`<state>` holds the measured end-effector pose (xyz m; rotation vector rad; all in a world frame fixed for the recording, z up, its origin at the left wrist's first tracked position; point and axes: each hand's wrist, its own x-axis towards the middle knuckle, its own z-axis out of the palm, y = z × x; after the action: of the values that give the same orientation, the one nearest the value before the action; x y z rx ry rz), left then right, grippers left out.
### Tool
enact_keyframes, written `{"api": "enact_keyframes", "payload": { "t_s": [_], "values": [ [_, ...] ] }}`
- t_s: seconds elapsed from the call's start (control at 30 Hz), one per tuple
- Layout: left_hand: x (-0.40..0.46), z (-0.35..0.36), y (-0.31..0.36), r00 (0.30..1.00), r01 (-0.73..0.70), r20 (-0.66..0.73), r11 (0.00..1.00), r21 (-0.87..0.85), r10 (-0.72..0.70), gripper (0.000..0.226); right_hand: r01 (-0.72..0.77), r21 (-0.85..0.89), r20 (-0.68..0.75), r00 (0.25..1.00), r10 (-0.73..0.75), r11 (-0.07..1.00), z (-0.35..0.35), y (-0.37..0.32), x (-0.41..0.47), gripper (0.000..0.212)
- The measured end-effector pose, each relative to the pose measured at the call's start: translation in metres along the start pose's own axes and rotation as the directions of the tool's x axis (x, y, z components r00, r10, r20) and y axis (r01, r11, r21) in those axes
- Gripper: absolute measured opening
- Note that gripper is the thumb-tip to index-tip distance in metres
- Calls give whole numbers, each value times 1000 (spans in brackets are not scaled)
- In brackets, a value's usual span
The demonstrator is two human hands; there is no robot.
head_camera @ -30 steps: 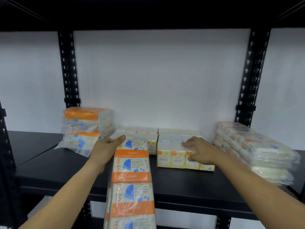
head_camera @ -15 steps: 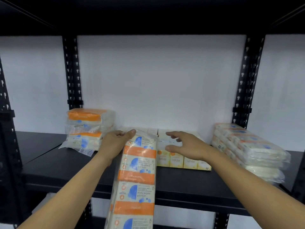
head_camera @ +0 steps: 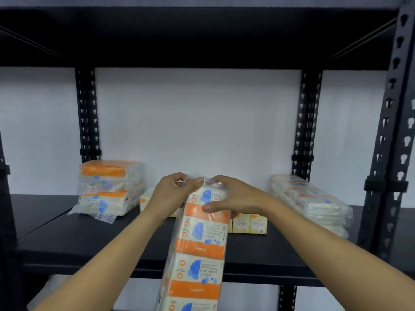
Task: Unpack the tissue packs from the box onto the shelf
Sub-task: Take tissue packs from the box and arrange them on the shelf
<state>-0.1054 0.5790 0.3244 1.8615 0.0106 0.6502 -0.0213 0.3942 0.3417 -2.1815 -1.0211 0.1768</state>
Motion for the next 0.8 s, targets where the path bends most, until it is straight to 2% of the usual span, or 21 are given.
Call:
{"api": "enact_keyframes", "payload": {
  "t_s": [0.1, 0.2, 0.3, 0.37, 0.43, 0.5, 0.53, 0.6, 0.67, 0.73, 0.8],
  "values": [
    [2, 13, 12, 1000, -4, 24, 998, -64, 6, 38, 8, 62, -63, 998, -4, 998, -13, 1, -10, 49],
    [6, 25, 24, 1000, 20, 21, 996, -91, -18, 45, 12, 124, -160, 987, 8, 992, -27, 3, -20, 46],
    [9, 36, 30, 999, 6, -39, 997, -72, -9, 38, 0, 223, -303, 950, 70, 975, -46, 8, -32, 44],
    [6, 42, 31, 983, -98, -155, 995, 27, 101, 26, -1, 287, -440, 888, 133, 958, -63, 14, -38, 54],
    [-2, 49, 33, 928, -239, -257, 959, 150, 271, 18, 24, 357, -578, 791, 201, 934, -77, 22, -43, 74],
    [-9, 60, 37, 885, -323, -282, 924, 206, 372, 18, 78, 442, -684, 674, 279, 894, -85, 30, -48, 76],
    [-11, 66, 39, 889, -330, -267, 924, 192, 373, 17, 111, 484, -718, 618, 321, 868, -87, 34, -50, 73],
    [-13, 80, 41, 938, -269, -190, 955, 129, 290, 17, 170, 558, -744, 536, 399, 812, -88, 42, -55, 69],
    [-13, 96, 42, 986, -147, -60, 982, 118, 155, 18, 214, 613, -743, 484, 462, 761, -86, 49, -58, 64],
    [-11, 115, 42, 999, -24, 39, 997, 69, 22, 24, 251, 663, -728, 435, 530, 705, -79, 55, -61, 60],
    [-7, 137, 41, 994, 69, 93, 996, -48, -64, 40, 280, 695, -712, 398, 578, 663, -69, 59, -65, 59]
  ]
}}
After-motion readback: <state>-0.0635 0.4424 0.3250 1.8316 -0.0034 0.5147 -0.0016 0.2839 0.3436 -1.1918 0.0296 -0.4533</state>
